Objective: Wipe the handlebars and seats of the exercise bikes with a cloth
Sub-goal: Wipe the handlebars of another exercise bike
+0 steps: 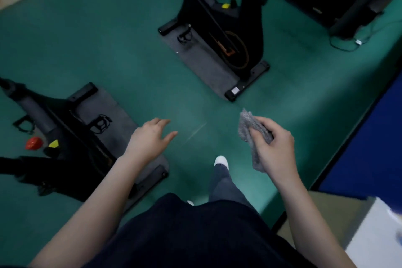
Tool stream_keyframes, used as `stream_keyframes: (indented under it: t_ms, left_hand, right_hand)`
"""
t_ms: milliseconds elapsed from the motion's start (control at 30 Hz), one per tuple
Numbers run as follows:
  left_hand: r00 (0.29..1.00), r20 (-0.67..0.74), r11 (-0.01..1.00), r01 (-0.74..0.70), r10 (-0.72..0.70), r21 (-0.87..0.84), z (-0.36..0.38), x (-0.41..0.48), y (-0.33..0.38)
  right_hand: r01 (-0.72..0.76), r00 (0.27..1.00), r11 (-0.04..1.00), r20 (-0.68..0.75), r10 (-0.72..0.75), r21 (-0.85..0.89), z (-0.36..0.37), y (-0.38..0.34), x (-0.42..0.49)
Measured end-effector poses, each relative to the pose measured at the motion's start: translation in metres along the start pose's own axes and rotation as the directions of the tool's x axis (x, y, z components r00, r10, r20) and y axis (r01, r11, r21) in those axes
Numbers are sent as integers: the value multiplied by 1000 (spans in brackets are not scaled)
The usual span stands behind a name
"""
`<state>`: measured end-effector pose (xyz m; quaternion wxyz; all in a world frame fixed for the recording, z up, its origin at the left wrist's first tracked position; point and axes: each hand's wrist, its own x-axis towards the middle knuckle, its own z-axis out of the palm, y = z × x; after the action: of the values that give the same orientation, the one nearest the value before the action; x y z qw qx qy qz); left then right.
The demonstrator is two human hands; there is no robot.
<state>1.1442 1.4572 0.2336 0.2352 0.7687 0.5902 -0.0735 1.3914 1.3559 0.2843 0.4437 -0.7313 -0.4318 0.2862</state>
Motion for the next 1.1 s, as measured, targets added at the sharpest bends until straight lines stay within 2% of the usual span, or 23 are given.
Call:
stream_keyframes:
  t_ms: [133, 400, 667, 767, 967, 1100]
  left_hand:
    - [985, -29, 984, 165, -167, -67, -9, 32, 19]
    - [945, -121, 942, 278, -303, -190, -37, 84, 47]
    - [883, -146, 871, 391, -446, -299, -65, 142, 8]
    - [864, -166, 853, 406, -475, -328, -86, 177, -13]
    - [842, -223, 847, 402, -492, -348, -136, 238, -47]
    - [808, -240, 825, 449, -539, -343, -157, 256, -66]
  right_hand:
    - [59, 989, 998, 139, -53, -37, -18, 5, 76]
    - [131, 964, 988, 245, -106, -87, -24, 1, 200]
    - [191, 904, 979, 401, -150, -64, 54, -34, 291]
    - [238, 886, 969, 423, -189, -66, 90, -54, 325]
    - [233, 856, 971, 483, -182, -47, 150, -102, 385]
    - [288, 800, 958, 552, -236, -8, 188, -131, 414]
